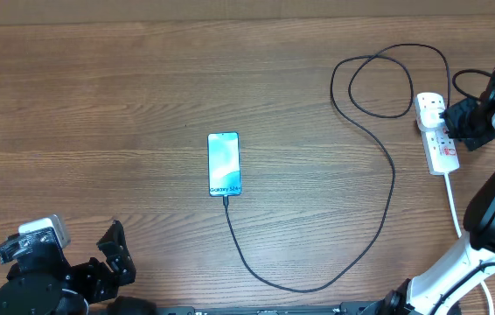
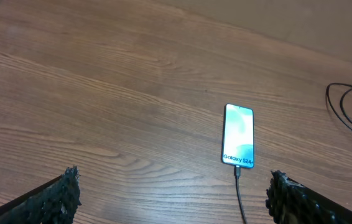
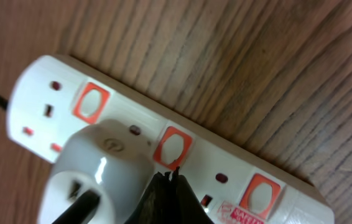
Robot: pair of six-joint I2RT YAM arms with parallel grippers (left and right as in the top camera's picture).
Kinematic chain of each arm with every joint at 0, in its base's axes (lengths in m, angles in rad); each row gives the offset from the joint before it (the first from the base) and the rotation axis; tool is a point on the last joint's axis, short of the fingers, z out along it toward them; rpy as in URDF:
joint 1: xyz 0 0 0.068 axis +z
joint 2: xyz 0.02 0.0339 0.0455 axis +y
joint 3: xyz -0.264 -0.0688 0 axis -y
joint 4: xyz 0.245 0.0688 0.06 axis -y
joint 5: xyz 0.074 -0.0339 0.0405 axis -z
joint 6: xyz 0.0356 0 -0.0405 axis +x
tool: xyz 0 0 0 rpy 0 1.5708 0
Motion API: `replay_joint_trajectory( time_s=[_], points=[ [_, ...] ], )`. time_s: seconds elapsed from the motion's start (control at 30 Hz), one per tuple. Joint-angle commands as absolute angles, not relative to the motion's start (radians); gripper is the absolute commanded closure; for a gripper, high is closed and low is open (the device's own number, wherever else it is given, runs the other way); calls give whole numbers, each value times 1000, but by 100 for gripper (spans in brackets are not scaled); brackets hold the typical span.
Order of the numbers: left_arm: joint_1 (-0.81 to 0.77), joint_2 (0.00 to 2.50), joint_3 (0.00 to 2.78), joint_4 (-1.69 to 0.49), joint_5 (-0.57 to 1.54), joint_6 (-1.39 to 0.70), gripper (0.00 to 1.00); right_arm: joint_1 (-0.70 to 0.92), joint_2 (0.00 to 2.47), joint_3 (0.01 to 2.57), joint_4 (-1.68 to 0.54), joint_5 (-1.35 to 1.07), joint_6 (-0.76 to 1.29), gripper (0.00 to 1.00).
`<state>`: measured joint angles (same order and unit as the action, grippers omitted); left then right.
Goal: Plug charger to phone and switch on socket
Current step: 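Press down the orange switch next to the charger with the right gripper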
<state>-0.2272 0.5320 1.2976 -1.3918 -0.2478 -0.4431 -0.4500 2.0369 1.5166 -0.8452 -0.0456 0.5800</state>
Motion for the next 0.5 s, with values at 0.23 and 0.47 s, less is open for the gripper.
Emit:
replay_joint_trajectory(
  time_s=[0.23,0.47],
  points=[
    [-221,519,1296,-1391,-265,-457,0,-447,2065,1545,-831,-47,575,96],
    [-221,519,1296,-1391,-265,-457,0,-447,2065,1554,-831,-74,575,96]
  ],
)
